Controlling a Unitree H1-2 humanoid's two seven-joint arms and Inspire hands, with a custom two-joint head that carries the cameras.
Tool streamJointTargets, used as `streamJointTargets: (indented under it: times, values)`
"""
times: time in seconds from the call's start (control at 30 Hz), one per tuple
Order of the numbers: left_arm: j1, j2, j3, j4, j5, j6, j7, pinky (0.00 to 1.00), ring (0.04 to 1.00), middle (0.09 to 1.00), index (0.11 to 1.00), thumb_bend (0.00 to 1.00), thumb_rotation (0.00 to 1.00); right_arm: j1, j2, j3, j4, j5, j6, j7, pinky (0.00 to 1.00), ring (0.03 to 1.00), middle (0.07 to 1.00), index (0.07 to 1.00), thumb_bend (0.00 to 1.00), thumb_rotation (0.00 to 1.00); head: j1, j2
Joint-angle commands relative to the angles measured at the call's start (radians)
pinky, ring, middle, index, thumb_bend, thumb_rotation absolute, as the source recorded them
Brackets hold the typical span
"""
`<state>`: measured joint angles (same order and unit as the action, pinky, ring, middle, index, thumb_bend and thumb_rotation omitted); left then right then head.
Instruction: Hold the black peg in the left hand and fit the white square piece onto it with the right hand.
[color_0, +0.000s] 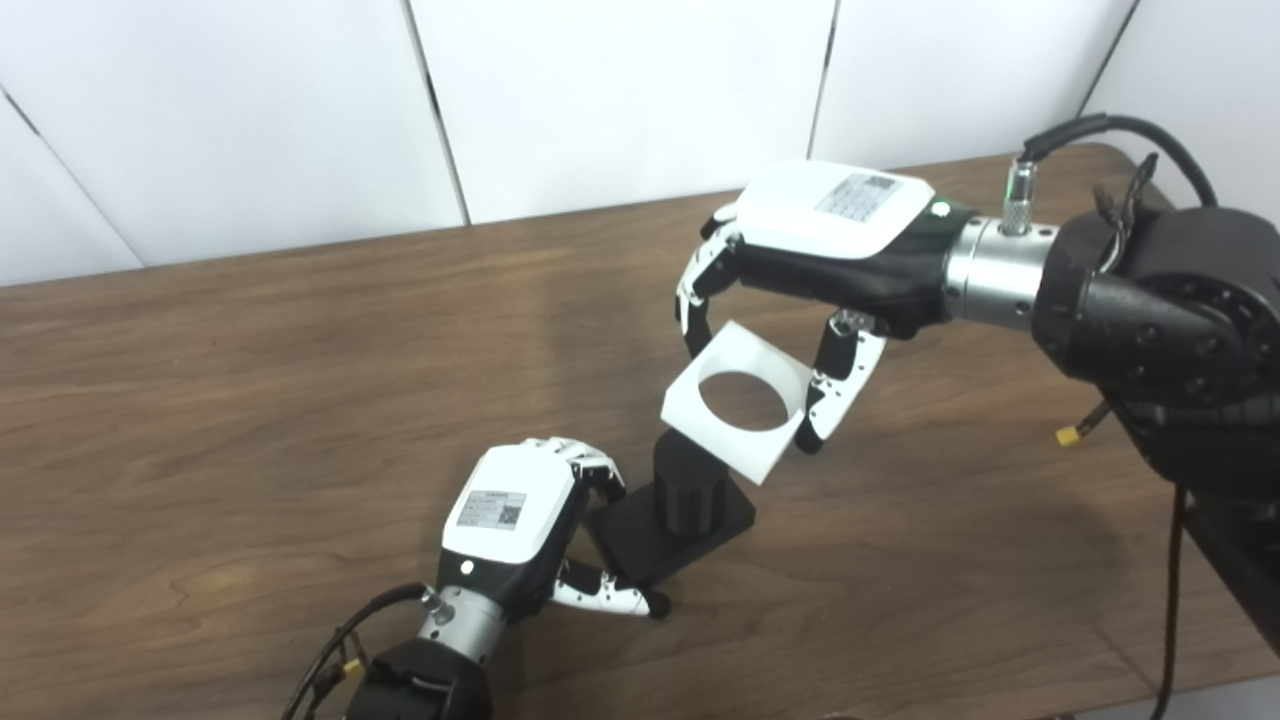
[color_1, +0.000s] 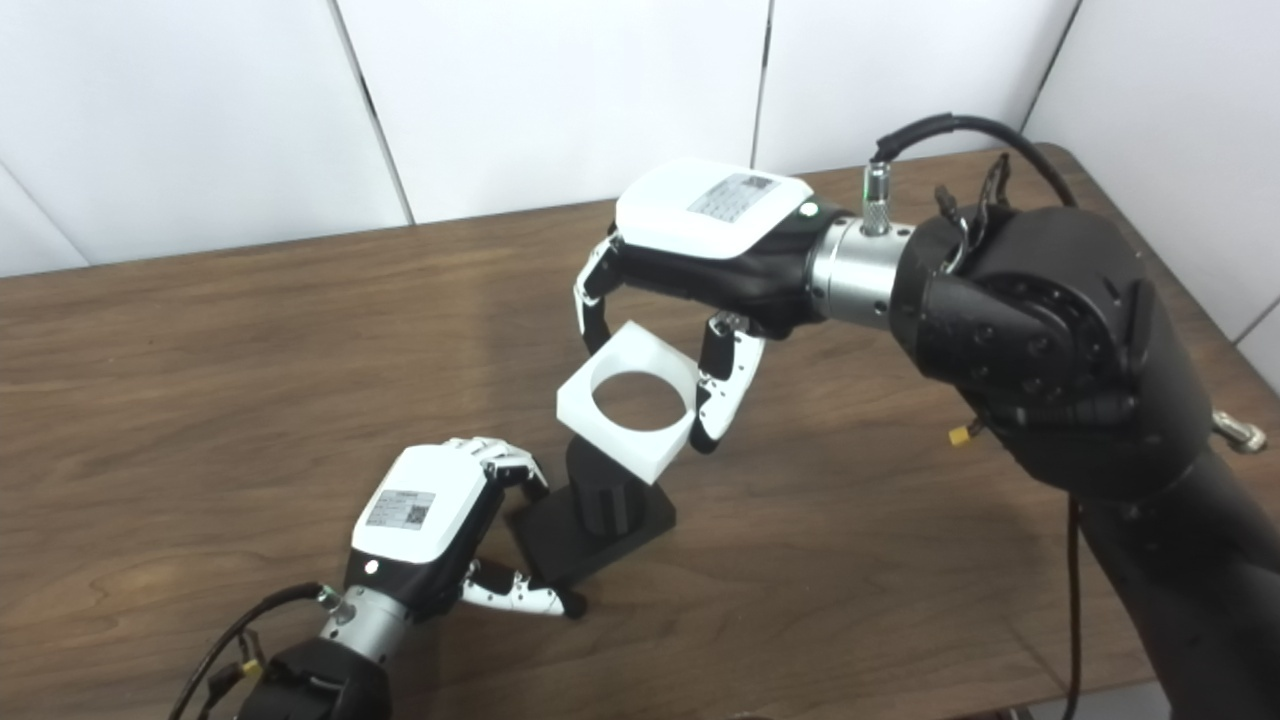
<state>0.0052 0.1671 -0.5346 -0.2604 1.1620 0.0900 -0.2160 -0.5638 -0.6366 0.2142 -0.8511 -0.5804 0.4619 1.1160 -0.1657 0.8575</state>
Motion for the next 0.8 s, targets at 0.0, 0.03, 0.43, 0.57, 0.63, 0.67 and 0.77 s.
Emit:
streamJointTargets:
  times: [0.0,0.03,0.43,0.57,0.63,0.67,0.77]
  values:
    - [0.004,0.001,-0.026,0.031,0.051,0.020,-0.072,0.77,0.778,0.722,0.490,0.51,0.06,-0.026,-0.009,-0.019,-0.019,-0.005,-0.008,-0.037,0.87,0.766,0.725,0.482,0.52,0.14,0.001,0.002]
    - [0.004,0.000,-0.028,0.030,0.052,0.021,-0.075,0.77,0.780,0.722,0.489,0.51,0.06,-0.023,-0.008,-0.017,-0.018,-0.006,-0.009,-0.039,0.87,0.766,0.725,0.482,0.52,0.13,0.002,0.003]
    - [0.004,-0.022,-0.044,0.010,0.080,0.043,-0.106,0.78,0.785,0.729,0.490,0.51,0.06,-0.011,0.012,0.007,0.007,-0.009,-0.026,-0.066,0.86,0.771,0.731,0.483,0.52,0.13,0.013,0.015]
    - [0.004,-0.034,-0.050,0.005,0.096,0.050,-0.121,0.78,0.787,0.731,0.490,0.51,0.06,-0.003,0.018,0.011,0.022,-0.008,-0.050,-0.082,0.84,0.764,0.730,0.482,0.52,0.13,0.014,0.020]
    - [0.002,-0.039,-0.054,0.003,0.105,0.053,-0.129,0.78,0.787,0.732,0.490,0.51,0.06,0.003,0.019,0.013,0.028,-0.006,-0.060,-0.090,0.83,0.763,0.730,0.482,0.52,0.13,0.021,0.022]
    - [0.001,-0.041,-0.056,0.002,0.107,0.056,-0.132,0.78,0.787,0.732,0.490,0.51,0.06,0.005,0.019,0.015,0.031,-0.008,-0.065,-0.092,0.83,0.763,0.730,0.482,0.52,0.13,0.022,0.022]
    - [0.000,-0.048,-0.060,0.003,0.111,0.061,-0.133,0.78,0.786,0.731,0.490,0.51,0.06,0.012,0.020,0.021,0.039,-0.005,-0.072,-0.098,0.83,0.766,0.729,0.482,0.52,0.13,0.027,0.024]
